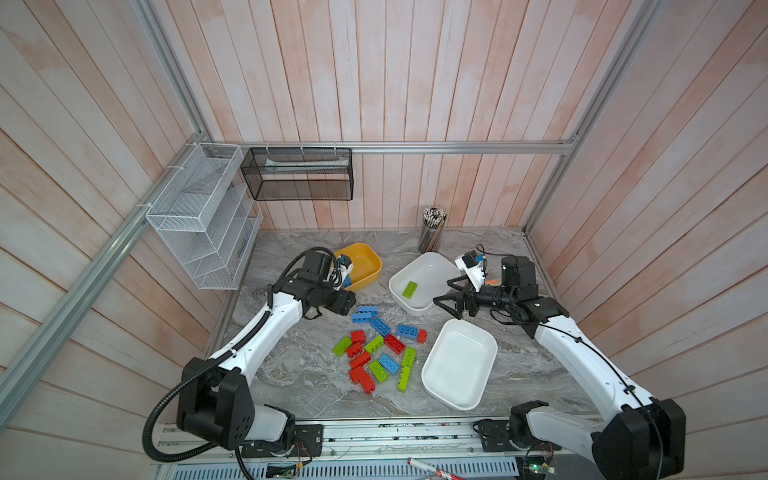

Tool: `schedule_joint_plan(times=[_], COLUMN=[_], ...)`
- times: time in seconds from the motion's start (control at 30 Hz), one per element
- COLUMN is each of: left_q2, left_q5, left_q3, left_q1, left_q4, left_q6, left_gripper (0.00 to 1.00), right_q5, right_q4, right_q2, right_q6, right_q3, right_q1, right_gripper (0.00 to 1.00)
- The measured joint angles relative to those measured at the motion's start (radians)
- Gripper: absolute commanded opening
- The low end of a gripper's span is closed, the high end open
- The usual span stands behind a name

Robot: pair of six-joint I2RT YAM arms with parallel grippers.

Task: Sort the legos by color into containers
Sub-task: 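Move the left gripper to the pile and grasp a lime-green brick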

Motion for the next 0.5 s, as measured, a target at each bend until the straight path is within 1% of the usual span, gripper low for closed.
schedule_joint_plan(times=[0.1, 0.23, 0.37, 0.5], left_q2=[-0.062, -0.1, -0.09, -0.041], left_q5=[0.023, 0.023, 0.019, -0.012], left_q3=[-0.09, -0.162, -0.208, -0.24], left_q1=[0.0, -0.002, -0.011, -0.037], left_q4=[-0.038, -0.068, -0.064, -0.036], left_q6=[0.064, 0.137, 0.197, 0.241], left_gripper=[0.8, 0.8, 0.8, 0.79], right_q5=[0.0, 0.0, 0.0, 0.0], right_q4=[0.0, -0.007, -0.008, -0.008], right_q2=[0.0, -0.008, -0.02, -0.022], right_q6=[-0.001, -0.006, -0.008, -0.013], right_q3=[0.0, 0.0, -0.004, -0.014], right_q1=[0.0, 0.0, 0.0, -0.002], right_gripper=[0.98, 0.98, 0.98, 0.98])
